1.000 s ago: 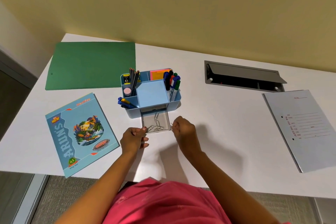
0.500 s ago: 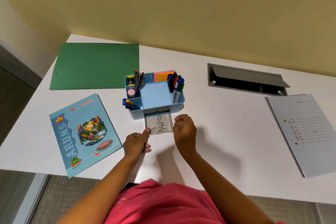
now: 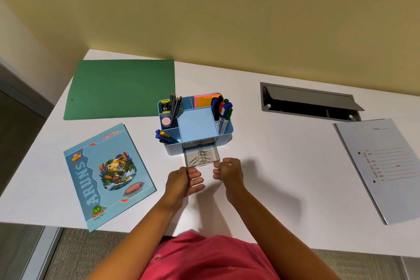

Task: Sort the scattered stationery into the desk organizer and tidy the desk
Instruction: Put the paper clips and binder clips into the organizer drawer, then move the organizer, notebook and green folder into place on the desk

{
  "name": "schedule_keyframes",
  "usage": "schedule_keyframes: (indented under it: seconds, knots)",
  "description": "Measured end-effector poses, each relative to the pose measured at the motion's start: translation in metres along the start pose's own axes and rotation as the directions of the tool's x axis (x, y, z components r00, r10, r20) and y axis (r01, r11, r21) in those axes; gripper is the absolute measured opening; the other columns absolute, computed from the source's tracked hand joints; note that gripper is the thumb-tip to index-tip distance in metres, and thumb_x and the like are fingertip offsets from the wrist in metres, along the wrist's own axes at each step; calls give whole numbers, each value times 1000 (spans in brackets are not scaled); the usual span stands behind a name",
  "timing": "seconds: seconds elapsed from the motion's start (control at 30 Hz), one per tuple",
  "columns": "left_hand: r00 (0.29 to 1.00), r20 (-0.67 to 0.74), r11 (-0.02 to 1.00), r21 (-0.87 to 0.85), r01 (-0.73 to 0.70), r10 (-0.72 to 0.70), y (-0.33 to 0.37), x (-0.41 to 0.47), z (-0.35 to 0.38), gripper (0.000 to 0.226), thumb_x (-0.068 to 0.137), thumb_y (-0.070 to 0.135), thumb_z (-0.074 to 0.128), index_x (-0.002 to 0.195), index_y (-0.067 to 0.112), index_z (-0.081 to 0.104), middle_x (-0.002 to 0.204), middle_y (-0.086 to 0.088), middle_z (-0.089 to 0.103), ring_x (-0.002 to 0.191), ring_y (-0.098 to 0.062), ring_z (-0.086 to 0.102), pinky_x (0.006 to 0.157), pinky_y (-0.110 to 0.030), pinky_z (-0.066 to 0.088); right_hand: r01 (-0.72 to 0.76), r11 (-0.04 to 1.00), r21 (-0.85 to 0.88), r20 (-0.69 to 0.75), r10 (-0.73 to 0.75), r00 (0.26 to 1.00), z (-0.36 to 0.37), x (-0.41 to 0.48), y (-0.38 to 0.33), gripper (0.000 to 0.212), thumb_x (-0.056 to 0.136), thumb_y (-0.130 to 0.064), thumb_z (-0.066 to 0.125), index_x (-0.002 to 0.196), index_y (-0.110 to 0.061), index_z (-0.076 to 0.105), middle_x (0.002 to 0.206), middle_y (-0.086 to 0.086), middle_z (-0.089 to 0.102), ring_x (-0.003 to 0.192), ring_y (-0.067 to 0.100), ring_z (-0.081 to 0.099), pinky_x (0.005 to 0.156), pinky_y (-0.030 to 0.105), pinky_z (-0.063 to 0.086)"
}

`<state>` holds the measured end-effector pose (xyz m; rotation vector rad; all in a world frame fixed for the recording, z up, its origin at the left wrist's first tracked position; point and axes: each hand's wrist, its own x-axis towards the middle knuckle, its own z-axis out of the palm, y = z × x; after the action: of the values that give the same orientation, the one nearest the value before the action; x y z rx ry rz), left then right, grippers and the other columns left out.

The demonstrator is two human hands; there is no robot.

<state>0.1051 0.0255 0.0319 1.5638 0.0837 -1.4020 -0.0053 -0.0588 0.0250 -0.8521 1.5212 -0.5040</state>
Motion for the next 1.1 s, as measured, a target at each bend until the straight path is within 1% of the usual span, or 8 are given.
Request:
schedule_keyframes:
  seconds: [0.23, 0.47, 0.63, 0.77, 0.87, 0.93, 1.0, 1.1]
  knots:
    - [995, 22, 995, 39, -94, 93, 12, 5, 0, 30, 98, 25, 43, 122, 16, 58, 118, -10, 63, 99, -28, 66, 79, -36, 58, 4, 989, 147, 52, -12, 999, 10, 3, -14, 24, 89, -1, 57, 110, -8, 48, 97, 14, 64, 67, 21, 60, 59, 26, 52]
    - [986, 71, 984, 79, -157, 152, 15, 5, -2, 39, 101, 21, 37, 140, 23, 44, 125, -7, 57, 104, -26, 64, 85, -36, 54, 40, 993, 110, 91, -50, 995, 13, 11, -22, 22, 93, -9, 56, 114, -12, 50, 101, 7, 64, 76, 20, 65, 62, 22, 55]
    - [974, -83, 977, 48, -207, 210, 21, -1, -16, 23, 100, 14, 39, 116, 5, 53, 101, -21, 63, 82, -32, 65, 80, -47, 55, 217, 976, -12, 0, -217, 976, 3, 23, -32, 3, 80, -19, 50, 78, -17, 48, 65, 0, 49, 57, 16, 50, 48, 20, 42]
    - [840, -389, 925, 181, -333, 378, 36, 2, -32, 21, 99, 21, 40, 111, 14, 56, 103, -13, 64, 88, -29, 62, 80, -46, 56, 312, 939, -146, -121, -330, 936, -4, 26, -47, 30, 81, -39, 54, 101, -16, 54, 90, 5, 65, 76, 23, 65, 68, 34, 58]
    - [814, -372, 891, 263, -370, 447, 53, 4, -38, 29, 98, 32, 42, 110, 19, 66, 109, -7, 66, 97, -28, 62, 90, -48, 53, 385, 865, -323, -143, -446, 883, -5, 31, -60, 39, 82, -41, 57, 111, -14, 56, 103, 10, 68, 88, 27, 67, 79, 45, 57]
    - [830, -342, 885, 319, -340, 442, 64, 8, -40, 31, 94, 40, 47, 82, 22, 69, 92, -13, 70, 87, -30, 64, 87, -49, 52, 422, 819, -389, -108, -495, 862, -2, 35, -69, 29, 89, -27, 61, 109, -6, 62, 101, 13, 70, 87, 28, 66, 76, 45, 57]
    - [853, -309, 887, 339, -314, 420, 74, 13, -41, 34, 90, 43, 55, 66, 21, 62, 77, -18, 68, 75, -27, 65, 84, -50, 53, 437, 776, -455, -67, -519, 852, -3, 40, -75, 23, 90, -20, 61, 97, 0, 67, 92, 16, 71, 79, 30, 67, 70, 46, 58]
    - [897, -269, 923, 262, -282, 351, 90, 16, -41, 27, 91, 32, 62, 71, 15, 69, 85, -17, 70, 78, -26, 68, 82, -45, 57, 454, 715, -531, -33, -553, 832, -6, 49, -78, 24, 87, -15, 62, 77, 6, 69, 73, 21, 69, 64, 37, 65, 60, 48, 56]
